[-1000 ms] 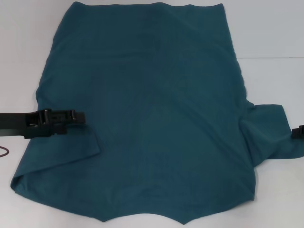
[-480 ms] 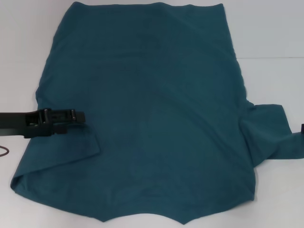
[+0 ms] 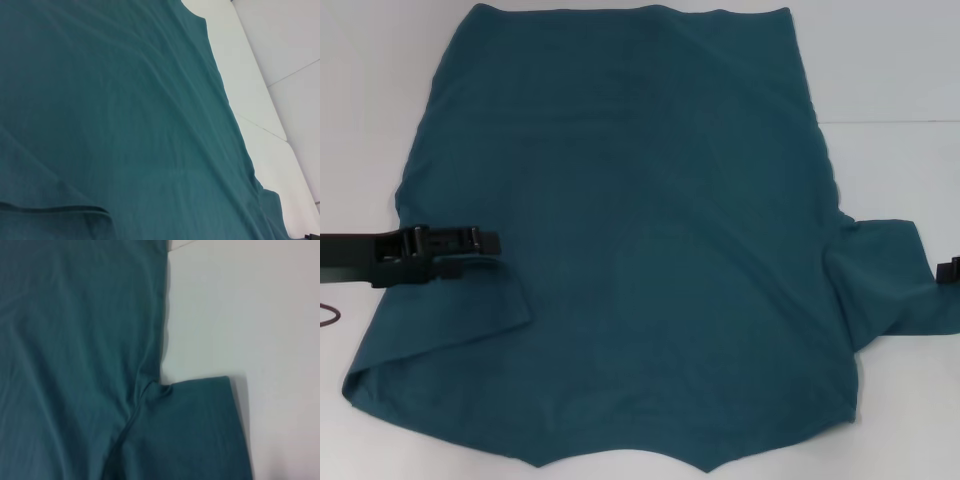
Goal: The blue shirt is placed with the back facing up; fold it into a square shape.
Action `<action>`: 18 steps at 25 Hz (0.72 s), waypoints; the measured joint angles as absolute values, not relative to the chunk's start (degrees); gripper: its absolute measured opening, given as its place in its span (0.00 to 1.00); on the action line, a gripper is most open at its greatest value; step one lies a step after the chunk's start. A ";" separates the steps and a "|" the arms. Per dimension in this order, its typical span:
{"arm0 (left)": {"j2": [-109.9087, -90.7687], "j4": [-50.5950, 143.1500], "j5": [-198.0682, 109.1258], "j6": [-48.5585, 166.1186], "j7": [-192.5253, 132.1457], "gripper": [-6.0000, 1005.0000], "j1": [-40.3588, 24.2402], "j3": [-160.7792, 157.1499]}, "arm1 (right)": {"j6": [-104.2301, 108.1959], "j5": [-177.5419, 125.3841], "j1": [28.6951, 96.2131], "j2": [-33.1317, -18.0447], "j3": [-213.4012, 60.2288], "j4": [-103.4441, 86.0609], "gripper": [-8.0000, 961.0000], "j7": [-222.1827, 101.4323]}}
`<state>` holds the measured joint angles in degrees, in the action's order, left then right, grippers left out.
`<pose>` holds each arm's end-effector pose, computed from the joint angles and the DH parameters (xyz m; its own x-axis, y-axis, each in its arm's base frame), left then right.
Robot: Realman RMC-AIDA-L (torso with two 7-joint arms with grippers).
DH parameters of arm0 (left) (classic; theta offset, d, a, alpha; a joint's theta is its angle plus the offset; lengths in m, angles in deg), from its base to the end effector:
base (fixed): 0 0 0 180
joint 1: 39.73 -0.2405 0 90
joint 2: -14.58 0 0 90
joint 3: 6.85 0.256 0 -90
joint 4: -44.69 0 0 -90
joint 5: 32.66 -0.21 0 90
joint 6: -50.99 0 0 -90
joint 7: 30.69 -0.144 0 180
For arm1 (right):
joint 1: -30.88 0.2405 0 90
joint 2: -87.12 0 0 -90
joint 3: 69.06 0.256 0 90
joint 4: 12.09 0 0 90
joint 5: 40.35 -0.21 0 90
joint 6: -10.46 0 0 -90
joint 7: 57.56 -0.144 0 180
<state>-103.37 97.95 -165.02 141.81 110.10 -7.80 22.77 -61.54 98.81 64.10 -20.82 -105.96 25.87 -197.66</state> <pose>-0.2828 0.3485 0.0627 0.1380 0.8803 0.4538 0.9829 -0.1780 0.0464 0.3519 0.3698 0.0860 0.1443 -0.8822 -0.4483 -0.9639 -0.0228 -0.2653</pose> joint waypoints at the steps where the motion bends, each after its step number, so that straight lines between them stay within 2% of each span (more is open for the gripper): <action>1: -103.37 97.95 -165.02 141.72 110.10 0.87 -7.77 22.77 | -61.75 98.97 64.10 -20.74 -105.98 25.83 0.45 -198.07; 6: -103.37 97.95 -165.02 141.34 110.12 0.87 -7.69 22.77 | -62.24 100.16 64.15 -20.73 -106.05 25.75 0.45 -199.44; 18: -103.37 97.86 -165.02 141.34 110.11 0.87 -7.97 22.93 | -62.21 99.07 64.73 -21.83 -105.36 25.71 0.45 -198.88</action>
<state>-103.37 97.86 -165.02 141.34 110.11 -7.97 22.93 -62.21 99.07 64.73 -21.83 -105.36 25.71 -198.88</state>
